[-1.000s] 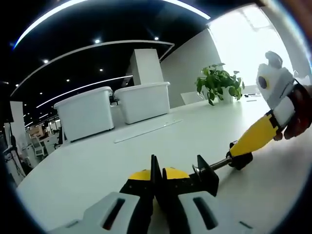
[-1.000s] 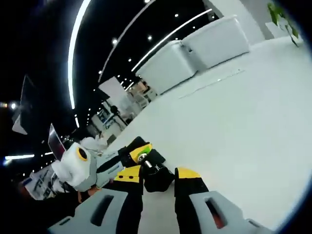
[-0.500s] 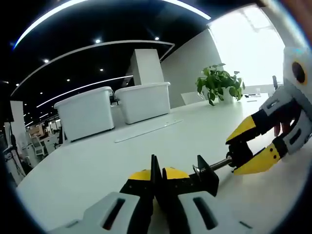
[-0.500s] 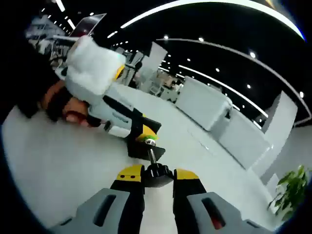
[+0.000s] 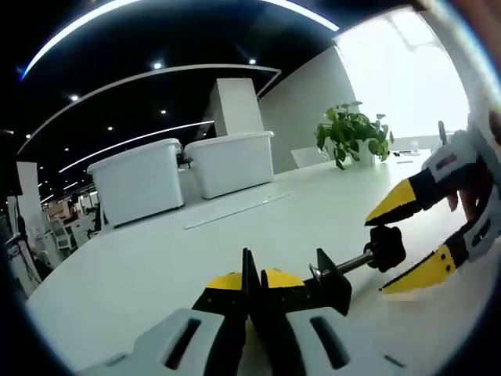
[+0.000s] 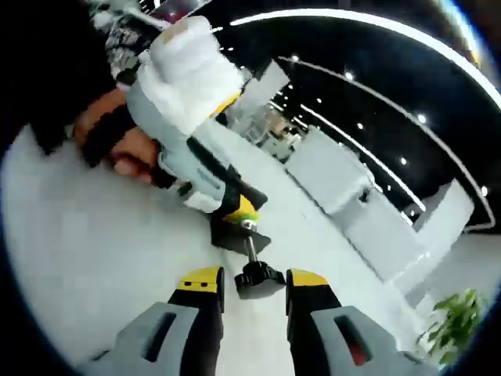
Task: Clamp the fixed fixture on the desktop, loosen the retaining clip, secure it to the edge of the desk, and tighten the retaining clip.
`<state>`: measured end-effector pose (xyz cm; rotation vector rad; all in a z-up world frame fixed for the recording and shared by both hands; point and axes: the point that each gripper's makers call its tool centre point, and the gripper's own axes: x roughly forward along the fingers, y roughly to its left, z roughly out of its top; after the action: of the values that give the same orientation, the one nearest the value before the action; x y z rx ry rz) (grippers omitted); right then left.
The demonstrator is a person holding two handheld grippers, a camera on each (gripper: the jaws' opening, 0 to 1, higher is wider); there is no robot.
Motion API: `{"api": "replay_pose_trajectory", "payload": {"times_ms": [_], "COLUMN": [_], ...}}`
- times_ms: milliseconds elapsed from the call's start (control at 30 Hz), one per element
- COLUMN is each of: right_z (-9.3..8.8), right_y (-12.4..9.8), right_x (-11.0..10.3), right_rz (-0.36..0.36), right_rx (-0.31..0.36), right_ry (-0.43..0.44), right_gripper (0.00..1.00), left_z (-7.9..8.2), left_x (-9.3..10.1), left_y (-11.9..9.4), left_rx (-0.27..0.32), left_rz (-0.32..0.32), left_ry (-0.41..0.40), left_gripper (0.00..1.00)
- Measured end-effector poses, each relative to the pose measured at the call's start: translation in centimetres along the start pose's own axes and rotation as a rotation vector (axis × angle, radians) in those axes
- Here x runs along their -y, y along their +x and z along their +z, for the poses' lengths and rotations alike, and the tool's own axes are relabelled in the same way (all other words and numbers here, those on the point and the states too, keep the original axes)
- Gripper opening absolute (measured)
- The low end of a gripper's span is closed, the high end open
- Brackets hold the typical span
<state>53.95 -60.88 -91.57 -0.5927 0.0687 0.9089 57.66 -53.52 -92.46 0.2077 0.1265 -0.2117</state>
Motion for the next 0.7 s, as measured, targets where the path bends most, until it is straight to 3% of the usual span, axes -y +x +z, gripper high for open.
{"api": "replay_pose_trajectory", "payload": {"times_ms": [67,133,233,300,367,467,700], "right_z": [0.1,-1.0,-2.0,-3.2,-3.3,-3.5,-3.2], "right_y": [-0.5,0.0,0.3,0.7,1.2,1.6,1.8], "right_x": [0.9,2.5,3.0,2.9,1.9,1.1,1.3], "right_rz": [0.023,0.040,0.073,0.071,0.131,0.153,0.132], "right_rx": [-0.003,-0.009,-0.012,-0.057,-0.058,-0.074,-0.055], "right_ry": [0.276,0.579,0.818,0.986,1.106,1.186,1.166], "right_gripper": [0.28,0.28,0.28,0.28,0.27,0.25,0.23], "left_z": [0.0,0.0,0.0,0.0,0.0,0.0,-0.1], "left_x": [0.0,0.0,0.0,0.0,0.0,0.0,-0.1], "left_y": [0.0,0.0,0.0,0.0,0.0,0.0,-0.1], "left_rx": [0.000,0.000,-0.001,0.000,-0.001,0.000,-0.001], "left_rz": [-0.001,0.000,-0.001,-0.001,0.000,0.000,0.000], "left_ry": [0.000,0.000,-0.001,-0.001,-0.002,-0.002,-0.005], "left_gripper": [0.07,0.07,0.07,0.07,0.07,0.07,0.07]}}
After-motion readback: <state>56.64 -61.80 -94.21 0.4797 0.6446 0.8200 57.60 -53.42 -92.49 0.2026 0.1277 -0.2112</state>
